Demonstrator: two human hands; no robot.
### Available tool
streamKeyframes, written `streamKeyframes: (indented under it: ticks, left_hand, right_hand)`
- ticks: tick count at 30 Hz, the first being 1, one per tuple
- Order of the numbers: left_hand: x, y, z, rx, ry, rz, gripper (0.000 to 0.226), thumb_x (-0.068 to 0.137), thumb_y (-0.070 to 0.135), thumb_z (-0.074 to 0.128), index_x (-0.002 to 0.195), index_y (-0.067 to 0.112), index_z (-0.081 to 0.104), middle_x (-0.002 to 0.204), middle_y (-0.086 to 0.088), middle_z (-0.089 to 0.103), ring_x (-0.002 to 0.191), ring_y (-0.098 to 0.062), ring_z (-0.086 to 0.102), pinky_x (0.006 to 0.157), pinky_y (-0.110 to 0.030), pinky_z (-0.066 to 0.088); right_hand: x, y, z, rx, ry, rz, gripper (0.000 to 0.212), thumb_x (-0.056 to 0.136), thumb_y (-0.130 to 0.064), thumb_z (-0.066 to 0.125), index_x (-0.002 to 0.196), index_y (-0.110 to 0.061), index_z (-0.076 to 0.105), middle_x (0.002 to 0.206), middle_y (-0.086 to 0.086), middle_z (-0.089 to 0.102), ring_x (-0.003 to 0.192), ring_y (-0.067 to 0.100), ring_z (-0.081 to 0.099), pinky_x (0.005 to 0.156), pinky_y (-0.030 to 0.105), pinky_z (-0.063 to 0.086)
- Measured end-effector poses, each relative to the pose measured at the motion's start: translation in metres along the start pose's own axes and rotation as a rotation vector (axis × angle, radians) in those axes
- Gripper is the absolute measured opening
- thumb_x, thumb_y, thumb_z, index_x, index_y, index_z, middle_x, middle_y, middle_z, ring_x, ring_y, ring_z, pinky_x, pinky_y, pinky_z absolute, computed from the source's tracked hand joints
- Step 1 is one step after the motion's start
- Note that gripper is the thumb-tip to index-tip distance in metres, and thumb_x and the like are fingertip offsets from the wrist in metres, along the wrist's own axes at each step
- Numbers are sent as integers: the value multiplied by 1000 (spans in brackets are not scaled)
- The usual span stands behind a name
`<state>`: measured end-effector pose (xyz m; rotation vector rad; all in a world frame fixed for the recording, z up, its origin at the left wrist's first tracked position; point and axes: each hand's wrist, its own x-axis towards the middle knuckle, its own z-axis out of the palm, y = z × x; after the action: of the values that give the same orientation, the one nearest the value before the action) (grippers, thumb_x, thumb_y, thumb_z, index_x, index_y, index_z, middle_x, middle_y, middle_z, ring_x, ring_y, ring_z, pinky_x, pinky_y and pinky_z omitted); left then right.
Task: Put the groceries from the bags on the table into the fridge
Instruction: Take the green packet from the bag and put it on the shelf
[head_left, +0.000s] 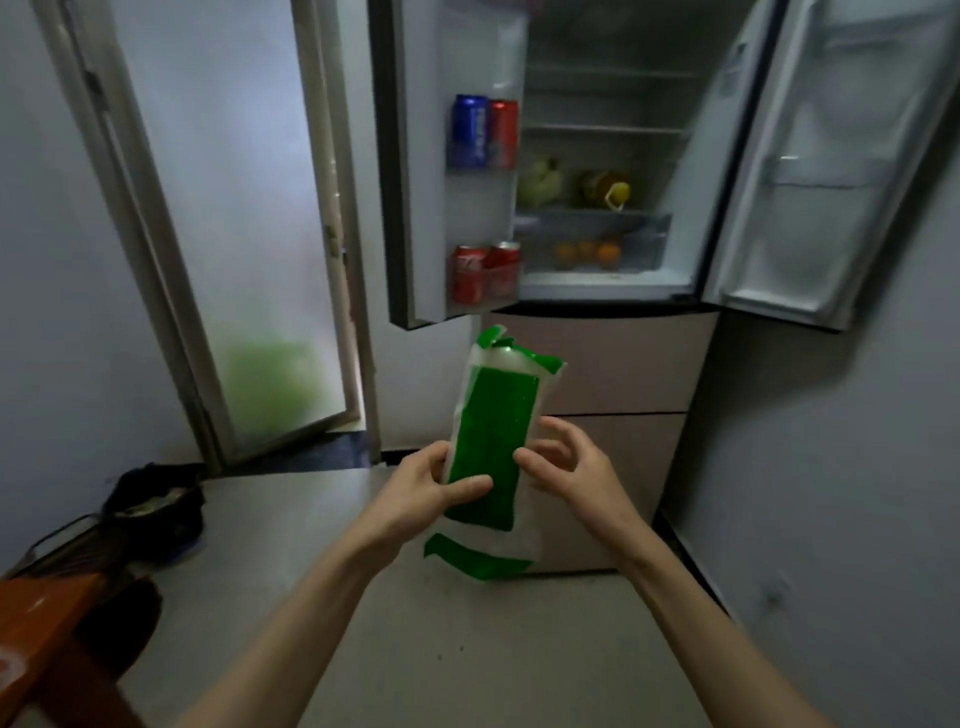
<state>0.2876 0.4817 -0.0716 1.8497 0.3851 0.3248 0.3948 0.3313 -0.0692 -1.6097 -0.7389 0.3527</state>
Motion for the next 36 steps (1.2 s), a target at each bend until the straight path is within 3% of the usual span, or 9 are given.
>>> streamKeyframes:
  ticks: [5, 8, 10, 14, 18, 20, 24, 28, 36]
  left_hand:
    - [86, 16, 52, 5, -87, 85, 29, 80, 21, 70, 107, 22, 59, 98, 5, 69, 84, -3, 67, 68, -16, 52]
    - [142, 18, 75, 12, -121, 119, 31, 80, 23, 70, 109, 21, 60, 99, 4, 69, 86, -6, 67, 76, -23, 55]
    - [184, 20, 88, 3, -148, 136, 33, 81, 24, 69, 113, 18, 60, 100, 2, 70, 89, -8, 68, 82, -30, 55]
    - [285, 40, 99, 71, -147, 288, 40, 81, 34, 68, 118, 25, 58, 113, 7, 66, 102, -9, 63, 92, -40, 51]
    - [384, 89, 92, 300, 61, 453, 67, 81, 41, 66, 139, 23, 38, 138, 7, 43, 128, -10, 41, 101, -23, 33]
    - [426, 115, 88, 323, 155, 533, 64, 86, 39, 61, 141, 20, 34, 144, 4, 37, 133, -12, 35, 105, -25, 29]
    - [513, 151, 91, 470, 300, 689, 54, 94, 36, 49, 142, 18, 33, 149, -1, 33, 138, -15, 27, 112, -37, 27]
    - [582, 170, 90, 681, 462, 766, 49, 96, 34, 43, 142, 18, 35, 151, -2, 31, 139, -18, 25, 112, -40, 27]
    - [719, 203, 94, 796, 594, 695, 47, 99, 35, 34, 144, 23, 30, 155, 0, 20, 144, -18, 8, 117, -46, 10]
  right_hand:
    - [55, 28, -59, -45, 141, -24, 17, 84, -24, 66, 99, -16, 62, 95, 1, 68, 89, 15, 64, 72, 20, 51]
    - [95, 42, -90, 7, 141, -15, 8, 88, -19, 61, 96, -19, 62, 90, -8, 67, 75, -3, 64, 59, 9, 45]
    - [128, 49, -111, 14, 169, -47, 8, 88, -17, 60, 96, -19, 62, 92, -7, 68, 76, -5, 64, 61, 9, 46]
    - [214, 44, -153, -14, 238, -166, 11, 88, -17, 59, 98, -20, 61, 99, -2, 68, 90, 6, 65, 71, 16, 51]
    - [309, 13, -206, -202, 317, -307, 15, 89, -16, 59, 103, -16, 54, 95, -7, 60, 92, 8, 59, 74, 19, 52]
    - [350, -3, -231, -325, 348, -388, 18, 89, -16, 59, 105, -15, 52, 99, -5, 58, 97, 12, 58, 80, 28, 53]
    - [422, -22, -272, -608, 462, -532, 21, 88, -12, 60, 108, -13, 53, 101, -3, 52, 92, 9, 50, 78, 20, 41]
    - [492, -23, -303, -744, 576, -641, 26, 85, -9, 63, 110, -11, 54, 100, -5, 48, 91, 10, 48, 81, 27, 39]
    - [641, -34, -364, -842, 679, -861, 31, 80, -6, 67, 109, -7, 57, 105, 11, 59, 95, 24, 53, 86, 39, 42]
